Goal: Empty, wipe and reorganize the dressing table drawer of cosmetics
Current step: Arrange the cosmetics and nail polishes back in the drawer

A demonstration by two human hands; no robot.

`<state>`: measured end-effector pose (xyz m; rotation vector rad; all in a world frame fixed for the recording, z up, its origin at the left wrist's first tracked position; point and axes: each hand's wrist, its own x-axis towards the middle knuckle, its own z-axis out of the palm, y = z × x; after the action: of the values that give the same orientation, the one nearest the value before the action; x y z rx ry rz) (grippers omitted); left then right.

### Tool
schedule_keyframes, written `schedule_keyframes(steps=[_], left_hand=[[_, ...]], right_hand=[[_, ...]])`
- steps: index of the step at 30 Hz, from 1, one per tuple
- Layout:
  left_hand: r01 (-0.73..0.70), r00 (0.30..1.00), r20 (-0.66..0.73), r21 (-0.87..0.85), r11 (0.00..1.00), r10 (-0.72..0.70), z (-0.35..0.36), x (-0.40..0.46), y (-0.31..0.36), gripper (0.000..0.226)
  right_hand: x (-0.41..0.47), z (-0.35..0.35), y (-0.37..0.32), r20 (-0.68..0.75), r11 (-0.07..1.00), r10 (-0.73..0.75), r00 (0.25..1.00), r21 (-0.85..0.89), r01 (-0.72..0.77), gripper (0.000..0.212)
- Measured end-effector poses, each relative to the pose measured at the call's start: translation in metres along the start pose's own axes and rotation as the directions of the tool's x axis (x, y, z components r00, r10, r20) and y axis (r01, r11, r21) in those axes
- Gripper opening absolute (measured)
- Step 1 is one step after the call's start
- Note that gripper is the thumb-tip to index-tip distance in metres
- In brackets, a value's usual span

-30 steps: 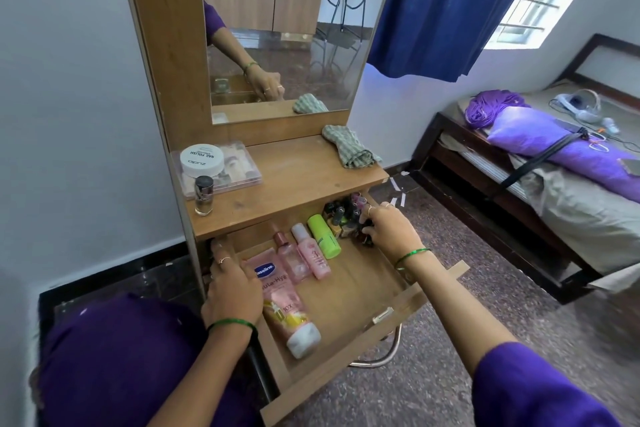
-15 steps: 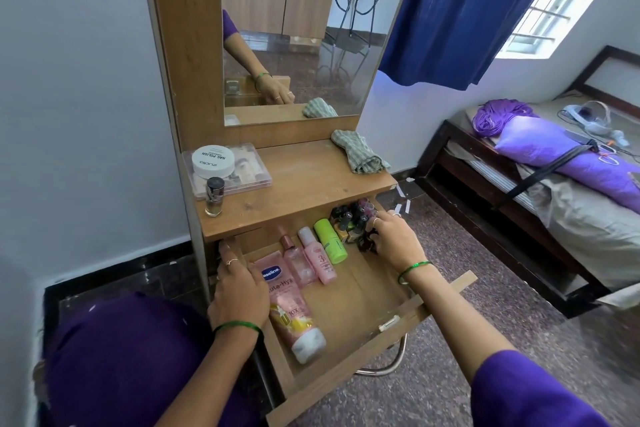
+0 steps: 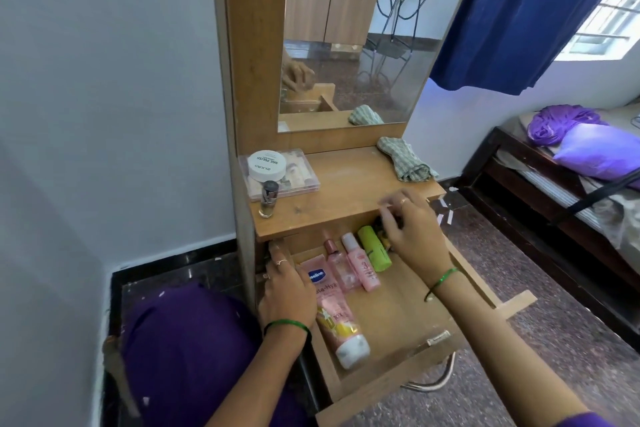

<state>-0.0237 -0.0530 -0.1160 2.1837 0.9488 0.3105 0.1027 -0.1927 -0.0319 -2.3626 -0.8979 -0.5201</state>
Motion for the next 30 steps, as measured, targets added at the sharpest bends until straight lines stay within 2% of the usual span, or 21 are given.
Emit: schedule_keyframes(steps=[2, 6, 9, 11, 16, 22, 26, 30], left_hand=[[0.003, 1.0, 0.0, 0.004, 1.0, -0.003, -0.001, 0.0, 0.0, 0.048], [0.007, 1.0, 0.016, 0.018, 1.0, -0.008, -0.003, -0.001, 0.002, 0.057], [0.009, 1.0, 0.029, 0.022, 1.0, -0.009, -0.004, -0.001, 0.002, 0.058], [0.011, 0.999, 0.032, 0.01, 1.0, -0.011, -0.005, 0.0, 0.0, 0.058], [0.008, 1.0, 0.019, -0.004, 1.0, -0.007, -0.003, 0.001, -0.004, 0.059], [0.013, 1.0, 0.024, -0.012, 1.0, -0.013, -0.001, 0.0, 0.001, 0.061], [0.012, 0.999, 0.04, -0.005, 1.0, -0.011, -0.001, 0.002, 0.0, 0.06], [0.01, 0.999, 0.05, 0.002, 1.0, -0.01, -0.003, 0.002, 0.0, 0.059]], right_hand=[[0.014, 0.003, -0.04, 0.016, 0.994, -0.062, 0.998, 0.093, 0.06, 0.014], [0.036, 0.02, -0.103, 0.242, 0.95, -0.197, 0.95, 0.285, 0.125, 0.041], [0.048, 0.04, -0.127, 0.323, 0.93, -0.26, 0.91, 0.338, 0.145, 0.047], [0.049, 0.051, -0.134, 0.329, 0.931, -0.24, 0.913, 0.344, 0.121, 0.039], [0.044, 0.057, -0.133, 0.242, 0.931, -0.176, 0.954, 0.356, 0.081, 0.02], [0.041, 0.053, -0.124, 0.244, 0.929, -0.129, 0.961, 0.368, 0.031, 0.019], [0.033, 0.025, -0.114, 0.26, 0.935, -0.079, 0.962, 0.353, -0.018, 0.016], [0.013, -0.019, -0.074, 0.3, 0.951, 0.053, 0.953, 0.277, -0.14, 0.014]])
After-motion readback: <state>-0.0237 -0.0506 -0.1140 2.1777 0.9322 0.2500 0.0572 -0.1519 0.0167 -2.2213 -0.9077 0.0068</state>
